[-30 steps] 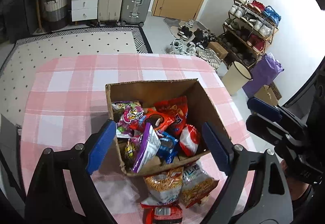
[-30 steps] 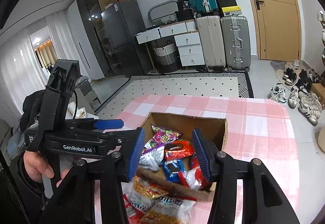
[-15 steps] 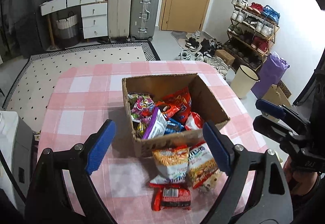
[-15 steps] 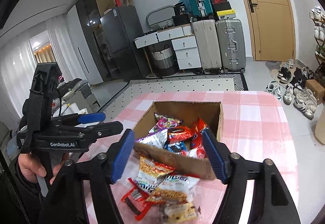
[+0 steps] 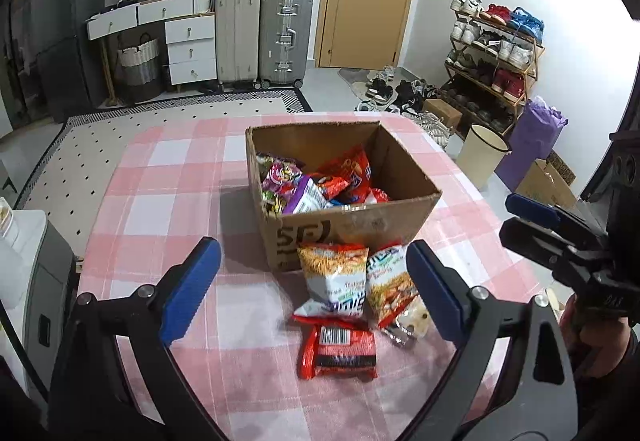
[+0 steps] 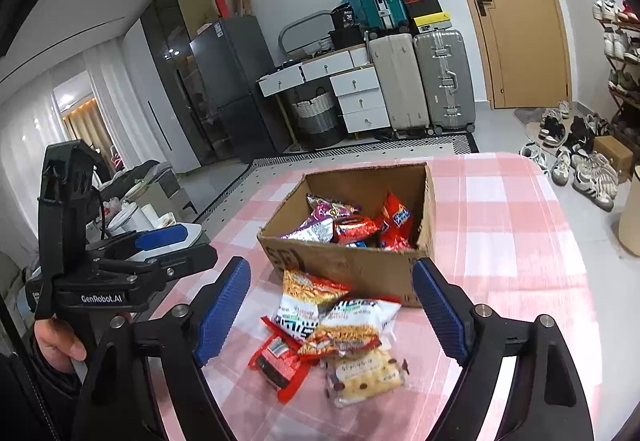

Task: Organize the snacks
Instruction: 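Move both grippers back toward the remaining snack bags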

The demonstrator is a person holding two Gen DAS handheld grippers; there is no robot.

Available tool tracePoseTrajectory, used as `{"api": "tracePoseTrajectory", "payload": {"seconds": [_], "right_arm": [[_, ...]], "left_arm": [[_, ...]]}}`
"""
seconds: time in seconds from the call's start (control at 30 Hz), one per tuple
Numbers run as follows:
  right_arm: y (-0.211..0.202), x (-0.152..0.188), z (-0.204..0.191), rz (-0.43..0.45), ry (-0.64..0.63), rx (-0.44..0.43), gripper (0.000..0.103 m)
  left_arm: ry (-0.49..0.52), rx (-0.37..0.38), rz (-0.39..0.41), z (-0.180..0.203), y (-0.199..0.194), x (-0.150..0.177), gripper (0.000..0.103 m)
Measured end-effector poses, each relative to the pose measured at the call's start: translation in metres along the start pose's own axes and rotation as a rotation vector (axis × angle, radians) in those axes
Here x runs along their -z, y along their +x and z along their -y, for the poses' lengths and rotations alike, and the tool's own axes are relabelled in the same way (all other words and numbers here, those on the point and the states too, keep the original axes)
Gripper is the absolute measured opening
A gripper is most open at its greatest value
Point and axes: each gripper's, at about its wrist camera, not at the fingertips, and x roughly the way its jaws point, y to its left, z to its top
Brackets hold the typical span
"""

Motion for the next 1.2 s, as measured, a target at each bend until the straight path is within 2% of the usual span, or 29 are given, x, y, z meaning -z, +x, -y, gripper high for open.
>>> {"api": "tracePoseTrajectory", "payload": {"seconds": [0.1,0.47,0.93,1.2], "right_arm": [[-0.005,0.007,0.001,0.003,0.014,0.006,0.086],[0.001,0.032,0.002,-0.036,0.022,0.016,0.089],[0.052,0.053,0.02,-0.142,0.06,-0.001,0.09],[0.086,0.057,0.032,-0.21,0.095,-0.024,0.09]], "left_arm": [[-0.029,0.005,0.007,-0.002,-0.005,0.008,0.101],[-0.089,0.001,-0.001,-0.008,-0.003,0.043,0.102],[-0.142,0.007,-0.063,-0.024,0.036,0.079,0.102],[-0.165,-0.008,-0.062,-0.034,0.045,0.094,0.102]]}}
